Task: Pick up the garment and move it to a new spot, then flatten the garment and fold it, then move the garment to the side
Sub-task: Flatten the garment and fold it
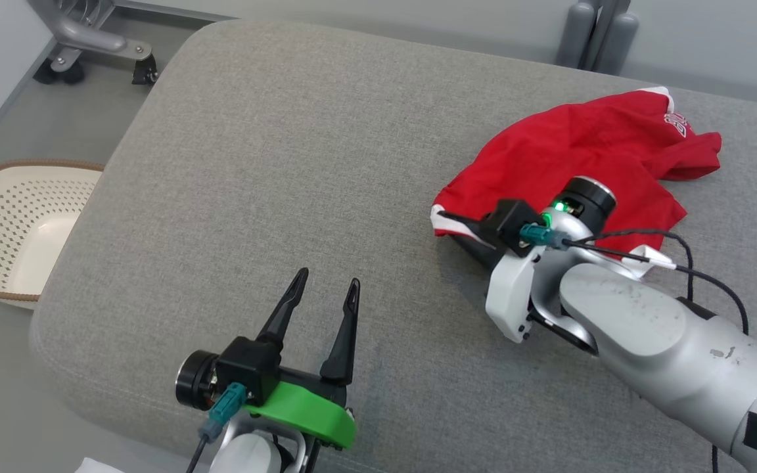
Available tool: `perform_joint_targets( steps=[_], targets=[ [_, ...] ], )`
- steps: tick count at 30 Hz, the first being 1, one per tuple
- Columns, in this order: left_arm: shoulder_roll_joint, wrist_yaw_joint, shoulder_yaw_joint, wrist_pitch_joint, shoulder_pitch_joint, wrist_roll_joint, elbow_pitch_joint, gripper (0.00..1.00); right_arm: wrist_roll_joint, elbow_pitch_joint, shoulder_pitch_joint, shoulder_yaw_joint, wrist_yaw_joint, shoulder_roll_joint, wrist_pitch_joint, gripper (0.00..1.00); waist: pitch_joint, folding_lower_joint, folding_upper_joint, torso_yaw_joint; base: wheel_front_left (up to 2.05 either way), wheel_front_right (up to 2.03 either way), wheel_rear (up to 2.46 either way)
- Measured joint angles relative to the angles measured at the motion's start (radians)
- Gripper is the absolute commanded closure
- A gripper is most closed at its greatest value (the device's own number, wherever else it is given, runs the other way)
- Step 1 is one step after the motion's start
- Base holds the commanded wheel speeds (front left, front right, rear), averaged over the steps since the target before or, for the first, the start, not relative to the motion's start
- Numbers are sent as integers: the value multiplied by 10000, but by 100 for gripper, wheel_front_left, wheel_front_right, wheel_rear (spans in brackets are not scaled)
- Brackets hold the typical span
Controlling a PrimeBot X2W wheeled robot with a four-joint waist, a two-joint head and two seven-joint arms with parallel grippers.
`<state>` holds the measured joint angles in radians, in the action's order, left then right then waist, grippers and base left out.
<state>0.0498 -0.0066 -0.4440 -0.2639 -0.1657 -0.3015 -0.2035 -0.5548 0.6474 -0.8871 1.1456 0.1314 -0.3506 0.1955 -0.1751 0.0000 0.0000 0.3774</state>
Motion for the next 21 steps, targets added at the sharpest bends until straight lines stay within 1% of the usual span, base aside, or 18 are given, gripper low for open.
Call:
perform_joint_targets(
  steps=[1,3,6,7,12,15,17,21],
  targets=[
    [0,17,-46,0,-6,-42,-13,0,-52,171,-14,176,0,113,40,0,-33,0,0,37,0,0,0],
    [0,38,-109,0,-31,-65,-69,0,-207,483,-59,698,0,355,86,0,-92,0,0,128,0,0,0],
    [0,69,-117,0,-89,-107,-142,0,-462,635,-128,1147,0,577,67,0,-124,0,0,200,0,0,0],
    [0,71,-98,0,-91,-107,-178,0,-550,656,-142,1229,0,639,-94,0,-109,0,0,199,0,0,0],
    [0,109,186,0,-90,-96,-309,0,-591,391,-27,1340,0,543,-640,0,30,0,0,20,0,0,0],
    [0,100,445,0,-91,2,-324,0,-623,366,-59,1356,0,343,-403,0,115,0,0,-206,0,0,0],
    [0,63,686,0,-98,86,-330,0,-867,539,-169,1206,0,169,-17,0,177,0,0,-405,0,0,0],
    [0,12,1244,0,-142,217,-288,0,-1051,1003,-197,75,0,-35,520,0,286,0,0,-842,0,0,0]
  ],
)
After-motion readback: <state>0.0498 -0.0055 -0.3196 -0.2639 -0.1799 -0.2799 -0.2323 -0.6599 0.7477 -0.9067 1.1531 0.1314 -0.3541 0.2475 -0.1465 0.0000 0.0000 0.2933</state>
